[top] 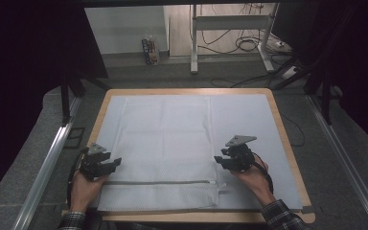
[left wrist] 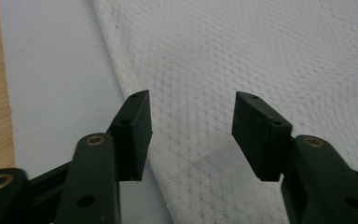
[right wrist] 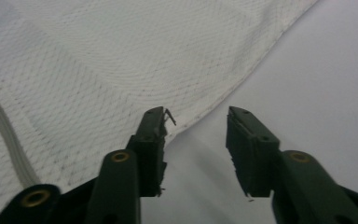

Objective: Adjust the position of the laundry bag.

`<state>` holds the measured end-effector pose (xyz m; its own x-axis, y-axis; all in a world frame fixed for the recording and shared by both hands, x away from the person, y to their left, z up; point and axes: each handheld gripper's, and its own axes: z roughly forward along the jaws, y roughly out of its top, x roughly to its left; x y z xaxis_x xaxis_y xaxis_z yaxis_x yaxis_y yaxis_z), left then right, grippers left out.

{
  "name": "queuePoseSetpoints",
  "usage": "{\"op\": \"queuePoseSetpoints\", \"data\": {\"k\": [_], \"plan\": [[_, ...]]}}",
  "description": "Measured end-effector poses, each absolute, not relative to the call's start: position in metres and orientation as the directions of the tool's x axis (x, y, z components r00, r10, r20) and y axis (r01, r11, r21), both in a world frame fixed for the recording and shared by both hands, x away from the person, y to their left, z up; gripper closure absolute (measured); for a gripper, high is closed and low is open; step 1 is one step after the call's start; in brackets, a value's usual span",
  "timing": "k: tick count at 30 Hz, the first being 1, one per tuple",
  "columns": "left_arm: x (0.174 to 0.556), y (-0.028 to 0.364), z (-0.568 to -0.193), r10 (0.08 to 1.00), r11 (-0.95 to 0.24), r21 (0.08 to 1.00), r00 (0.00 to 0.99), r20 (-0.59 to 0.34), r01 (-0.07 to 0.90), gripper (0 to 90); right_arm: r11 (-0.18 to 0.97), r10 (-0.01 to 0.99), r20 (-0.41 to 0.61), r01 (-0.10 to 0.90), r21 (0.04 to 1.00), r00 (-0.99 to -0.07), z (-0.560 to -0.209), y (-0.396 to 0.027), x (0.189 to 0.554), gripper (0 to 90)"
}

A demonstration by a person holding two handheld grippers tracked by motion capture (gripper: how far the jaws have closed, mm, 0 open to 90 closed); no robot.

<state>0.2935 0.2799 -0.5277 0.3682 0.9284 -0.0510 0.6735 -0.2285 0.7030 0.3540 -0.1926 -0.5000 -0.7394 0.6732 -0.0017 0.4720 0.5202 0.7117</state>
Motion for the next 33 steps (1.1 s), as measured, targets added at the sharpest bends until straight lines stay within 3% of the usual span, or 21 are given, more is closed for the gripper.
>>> {"op": "queuePoseSetpoints", "data": {"k": [7, 14, 17, 20, 24, 26, 29, 33], "plan": [[0.298, 0.284, -0.53, 0.943, -0.206, 0.698, 0.33, -0.046, 0.686, 62.4, 0.538, 0.671, -0.018, 0.469, 0.7, -0.742, -0.504, -0.18, 0.363, 65.4], [0.304, 0.297, -0.534, 0.957, -0.167, 0.692, 0.285, -0.058, 0.702, 60.8, 0.556, 0.683, -0.034, 0.49, 0.671, -0.729, -0.514, -0.171, 0.374, 64.5], [0.31, 0.294, -0.54, 0.961, -0.2, 0.654, 0.277, -0.015, 0.73, 58.3, 0.571, 0.688, -0.035, 0.512, 0.642, -0.725, -0.519, -0.168, 0.376, 64.7], [0.313, 0.294, -0.541, 0.962, -0.194, 0.643, 0.273, -0.025, 0.741, 60.6, 0.561, 0.688, -0.01, 0.523, 0.642, -0.726, -0.519, -0.169, 0.376, 68.7], [0.315, 0.296, -0.542, 0.96, -0.155, 0.637, 0.267, -0.083, 0.755, 67.7, 0.535, 0.694, 0.036, 0.549, 0.642, -0.719, -0.52, -0.17, 0.379, 76.5], [0.316, 0.296, -0.542, 0.959, -0.147, 0.632, 0.265, -0.096, 0.761, 71.9, 0.526, 0.694, 0.057, 0.56, 0.64, -0.718, -0.52, -0.171, 0.38, 84.9], [0.319, 0.298, -0.542, 0.947, -0.124, 0.631, 0.282, -0.157, 0.766, 87.9, 0.532, 0.693, 0.053, 0.559, 0.635, -0.719, -0.519, -0.169, 0.38, 88.5], [0.32, 0.298, -0.541, 0.945, -0.127, 0.629, 0.287, -0.158, 0.767, 89.0, 0.554, 0.684, 0.019, 0.536, 0.637, -0.729, -0.518, -0.167, 0.378, 88.9]]}}
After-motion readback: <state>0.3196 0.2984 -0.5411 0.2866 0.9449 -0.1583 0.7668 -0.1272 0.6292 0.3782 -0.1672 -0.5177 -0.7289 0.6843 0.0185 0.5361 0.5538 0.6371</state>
